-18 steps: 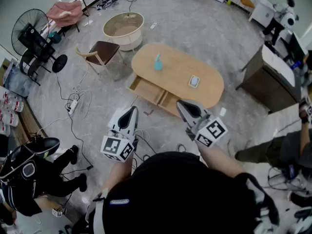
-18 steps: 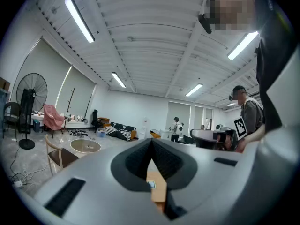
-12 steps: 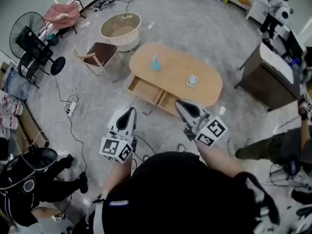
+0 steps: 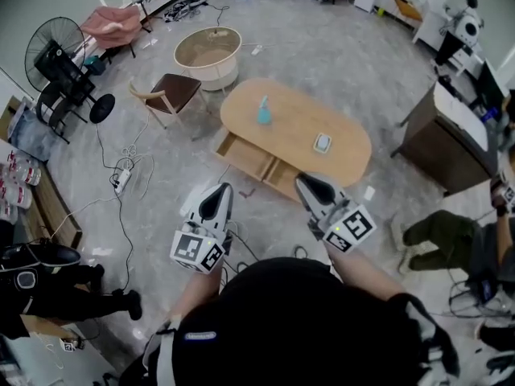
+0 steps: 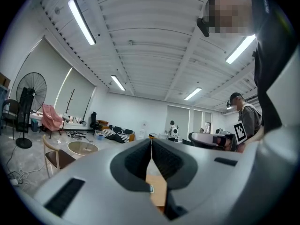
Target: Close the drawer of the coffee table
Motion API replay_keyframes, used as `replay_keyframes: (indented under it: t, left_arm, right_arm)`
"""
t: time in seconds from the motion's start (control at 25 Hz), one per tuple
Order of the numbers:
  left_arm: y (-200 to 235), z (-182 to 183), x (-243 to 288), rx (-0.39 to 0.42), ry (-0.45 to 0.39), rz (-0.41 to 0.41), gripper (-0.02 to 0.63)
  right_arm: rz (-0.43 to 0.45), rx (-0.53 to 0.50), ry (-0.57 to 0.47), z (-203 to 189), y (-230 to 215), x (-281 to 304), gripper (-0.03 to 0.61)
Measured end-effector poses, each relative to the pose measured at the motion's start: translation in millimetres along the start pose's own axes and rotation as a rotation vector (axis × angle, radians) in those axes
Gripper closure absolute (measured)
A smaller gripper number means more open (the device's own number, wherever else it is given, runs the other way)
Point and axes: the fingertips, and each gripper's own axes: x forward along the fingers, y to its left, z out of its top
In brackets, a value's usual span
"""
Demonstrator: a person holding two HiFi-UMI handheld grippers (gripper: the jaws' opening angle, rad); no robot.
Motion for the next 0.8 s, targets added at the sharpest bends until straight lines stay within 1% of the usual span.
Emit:
replay_keyframes:
  t: [0.2, 0.24, 0.28, 0.32, 0.48, 0.6, 0.8]
  left_arm:
    - [-3, -1, 1, -0.005, -0.004, -0.013, 0.603]
    - [-3, -1, 2, -0.01, -0.003, -0.014, 0.591]
    - [-3, -1, 3, -0.013, -0.001, -0.016, 0.546]
    - [-3, 0, 3, -0.013, 0.0, -0.018, 0.491]
    - [-1, 3, 4, 0.021, -0.004, -0.008, 0.386]
    - [0, 4, 2, 0.051, -0.008, 0.004, 0.364]
    - [8, 7, 0, 0.061, -0.02, 0.022, 0.359]
  right_arm:
    - [0.012, 0.003, -0.01, -5, 2, 1, 0.558]
    - [0.016, 0.006, -0.01, -5, 3, 3, 0.505]
    - [0.02, 0.008, -0.008, -6, 3, 5, 0.428]
    - [0.022, 0.01, -0.004, -7, 3, 6, 0.399]
    - [0.03, 0.007, -0.006, -4, 5, 8, 0.373]
    - [0.028, 0.003, -0.01, -7, 4, 6, 0.37]
    - [0.016, -0.001, -0.005, -8, 1, 10, 0.367]
